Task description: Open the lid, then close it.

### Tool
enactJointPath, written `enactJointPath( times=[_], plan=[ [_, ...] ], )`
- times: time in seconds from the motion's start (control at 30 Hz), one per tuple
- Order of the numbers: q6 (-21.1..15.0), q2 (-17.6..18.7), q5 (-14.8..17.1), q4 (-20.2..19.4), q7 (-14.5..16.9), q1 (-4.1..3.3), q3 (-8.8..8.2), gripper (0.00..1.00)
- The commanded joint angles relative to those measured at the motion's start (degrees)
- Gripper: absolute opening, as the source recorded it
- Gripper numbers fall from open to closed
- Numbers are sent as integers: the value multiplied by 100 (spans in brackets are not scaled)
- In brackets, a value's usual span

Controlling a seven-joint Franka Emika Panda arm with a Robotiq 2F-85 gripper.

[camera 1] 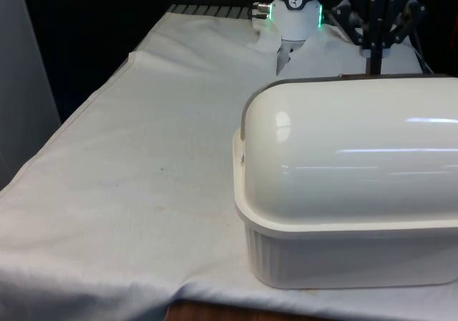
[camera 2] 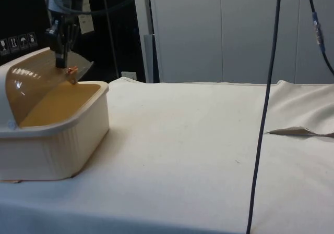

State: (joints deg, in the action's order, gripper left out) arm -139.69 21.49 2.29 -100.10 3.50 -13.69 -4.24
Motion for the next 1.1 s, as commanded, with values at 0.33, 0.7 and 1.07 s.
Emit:
enactJointPath(
  times=[0.33, 0.7, 1.07],
  plan=[
    [34, -103, 23, -458, 17, -17, 23, 0],
    [86, -120, 23, -722, 23, -11, 46, 0],
    [160, -160, 23, -1060, 23, -11, 80, 0]
  ],
)
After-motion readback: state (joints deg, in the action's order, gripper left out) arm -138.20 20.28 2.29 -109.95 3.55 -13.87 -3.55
